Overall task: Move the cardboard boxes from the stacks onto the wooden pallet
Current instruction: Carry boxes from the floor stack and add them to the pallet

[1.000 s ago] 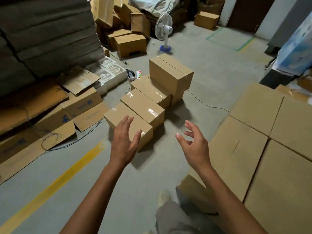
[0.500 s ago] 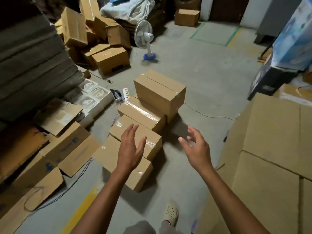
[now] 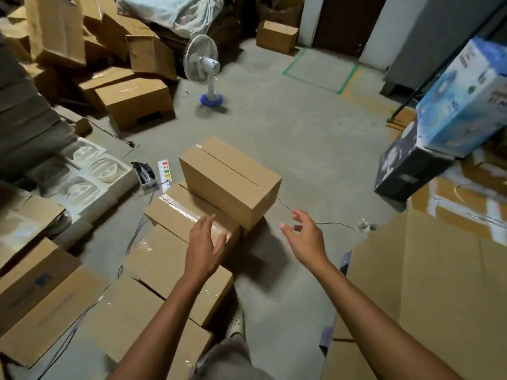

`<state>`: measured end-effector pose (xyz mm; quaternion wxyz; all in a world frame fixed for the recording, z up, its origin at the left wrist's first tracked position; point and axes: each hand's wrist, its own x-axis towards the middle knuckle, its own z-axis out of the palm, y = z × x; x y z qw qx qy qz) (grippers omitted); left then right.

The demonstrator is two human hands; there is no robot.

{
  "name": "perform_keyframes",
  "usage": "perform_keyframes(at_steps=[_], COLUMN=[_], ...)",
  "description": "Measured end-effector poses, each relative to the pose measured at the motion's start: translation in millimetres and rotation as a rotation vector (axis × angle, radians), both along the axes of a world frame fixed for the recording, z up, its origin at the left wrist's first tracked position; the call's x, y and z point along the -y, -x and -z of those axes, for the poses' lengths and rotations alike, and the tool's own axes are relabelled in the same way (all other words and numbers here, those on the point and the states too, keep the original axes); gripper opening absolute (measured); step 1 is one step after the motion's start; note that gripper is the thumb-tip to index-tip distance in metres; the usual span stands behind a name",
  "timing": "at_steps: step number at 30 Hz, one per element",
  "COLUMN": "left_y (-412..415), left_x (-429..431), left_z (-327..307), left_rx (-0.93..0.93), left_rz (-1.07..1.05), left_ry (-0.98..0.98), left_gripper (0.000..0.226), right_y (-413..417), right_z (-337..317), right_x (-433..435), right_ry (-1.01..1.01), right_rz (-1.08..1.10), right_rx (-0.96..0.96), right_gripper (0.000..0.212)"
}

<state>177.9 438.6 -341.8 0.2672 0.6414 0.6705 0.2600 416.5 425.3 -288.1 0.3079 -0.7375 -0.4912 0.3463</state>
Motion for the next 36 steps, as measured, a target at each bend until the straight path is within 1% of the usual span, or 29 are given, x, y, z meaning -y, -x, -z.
perform_keyframes(at_steps=[3,8,11,15,18,20,23,25,28,30,31,34,36], left_y=[-6,-19,-28,-45,-65,-83,-107,-122,-139,-147,-152,-164,-167], left_x=[-57,-136,-178,-233,-270,-290,-317,-332,-346,-350,-350,-353,-357], left_z=[11,23,35,68,101,125,164,194,240,271,285,312,320], left_rx=[0.029,0.066,0.054,0.033,0.068,0.183,0.501,0.736,0.988,1.056,1.057,0.988,1.053], left_rz=[-0.028,-0.084,-0.138,-0.245,-0.391,-0.562,-0.92,-1.107,-1.313,-1.377,-1.387,-1.376,-1.333], left_ry=[0.051,0.127,0.171,0.247,0.334,0.389,0.479,0.511,0.537,0.564,0.583,0.631,0.644], left_gripper=[0.054,0.053,0.053,0.056,0.057,0.055,0.046,0.039,0.053,0.058,0.06,0.056,0.053], right_y=[-11,-34,-49,-69,-84,-93,-105,-114,-124,-129,-131,-133,-133], right_z=[4,10,22,60,103,134,181,214,258,283,293,320,329], right_x=[-64,-165,-226,-314,-379,-415,-461,-486,-515,-527,-531,-536,-533], right_ry=[0.061,0.107,0.141,0.218,0.31,0.393,0.494,0.552,0.62,0.655,0.672,0.75,0.789], right_rz=[-0.018,-0.029,-0.08,-0.22,-0.331,-0.394,-0.465,-0.489,-0.524,-0.549,-0.56,-0.58,-0.576], right_rx=[0.036,0.053,0.079,0.11,0.137,0.151,0.176,0.191,0.214,0.225,0.224,0.174,0.111], right_gripper=[0.053,0.053,0.054,0.056,0.056,0.056,0.057,0.057,0.061,0.063,0.062,0.052,0.048])
